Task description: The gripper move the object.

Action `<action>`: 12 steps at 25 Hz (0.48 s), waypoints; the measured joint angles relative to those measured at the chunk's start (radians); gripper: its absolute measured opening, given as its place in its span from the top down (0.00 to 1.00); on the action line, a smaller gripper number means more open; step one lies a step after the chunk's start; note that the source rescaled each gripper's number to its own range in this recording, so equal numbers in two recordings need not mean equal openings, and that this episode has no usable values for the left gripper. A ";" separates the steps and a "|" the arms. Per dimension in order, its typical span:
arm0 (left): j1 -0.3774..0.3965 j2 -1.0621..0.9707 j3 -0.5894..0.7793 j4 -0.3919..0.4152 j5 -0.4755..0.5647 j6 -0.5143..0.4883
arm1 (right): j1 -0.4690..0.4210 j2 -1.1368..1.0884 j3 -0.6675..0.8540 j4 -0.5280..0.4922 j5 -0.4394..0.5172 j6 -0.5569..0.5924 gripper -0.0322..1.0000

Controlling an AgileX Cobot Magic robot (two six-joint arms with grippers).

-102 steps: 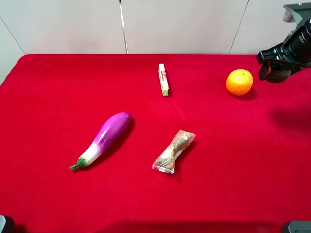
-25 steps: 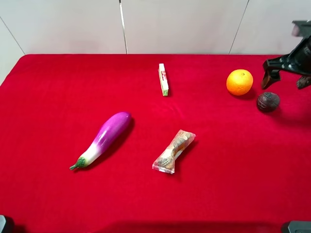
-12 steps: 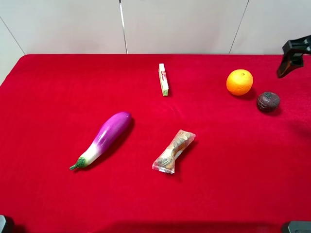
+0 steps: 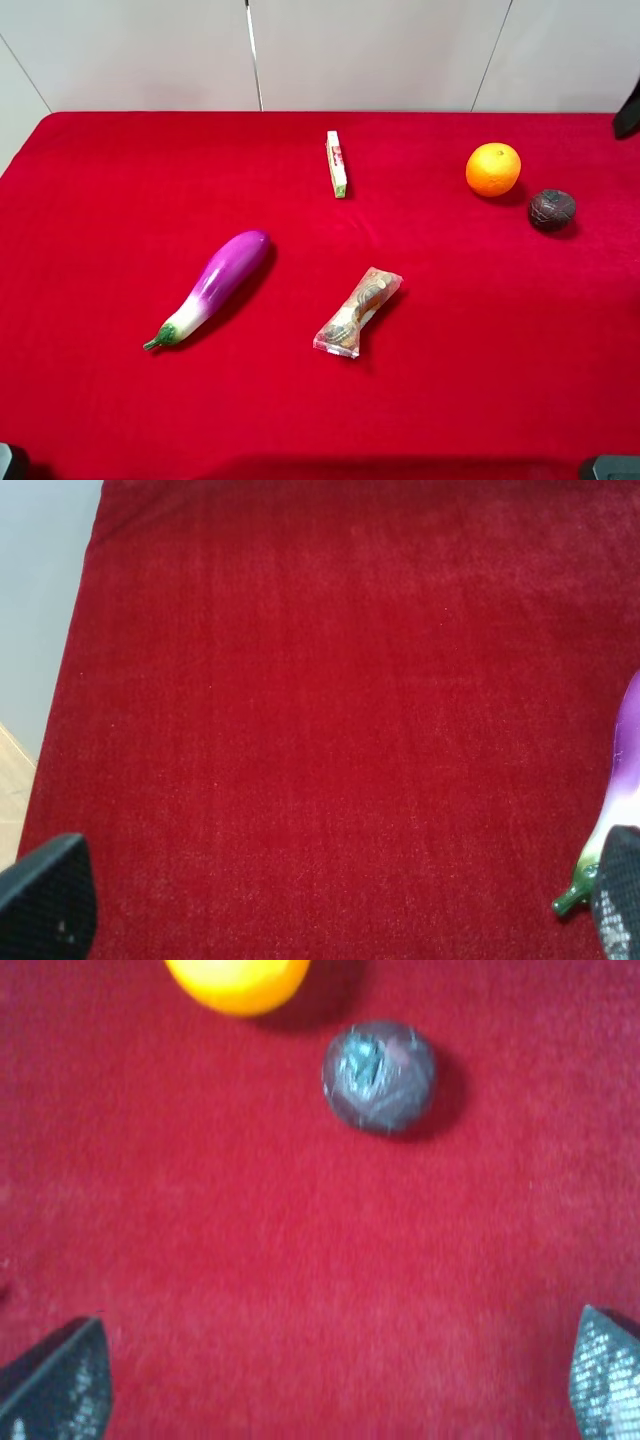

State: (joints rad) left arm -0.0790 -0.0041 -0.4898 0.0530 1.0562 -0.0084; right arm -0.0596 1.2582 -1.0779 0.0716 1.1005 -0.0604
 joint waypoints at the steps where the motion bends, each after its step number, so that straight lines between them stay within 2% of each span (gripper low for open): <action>1: 0.000 0.000 0.000 0.000 0.000 0.000 | 0.000 -0.016 0.000 0.005 0.018 0.000 0.01; 6: 0.000 0.000 0.000 0.000 0.000 0.000 | 0.000 -0.091 0.000 0.014 0.097 0.000 0.01; 12: 0.000 0.000 0.000 0.000 0.000 0.000 | 0.000 -0.200 0.000 0.015 0.116 0.000 0.01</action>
State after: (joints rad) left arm -0.0790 -0.0041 -0.4898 0.0530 1.0562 -0.0084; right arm -0.0596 1.0578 -1.0779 0.0870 1.2168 -0.0604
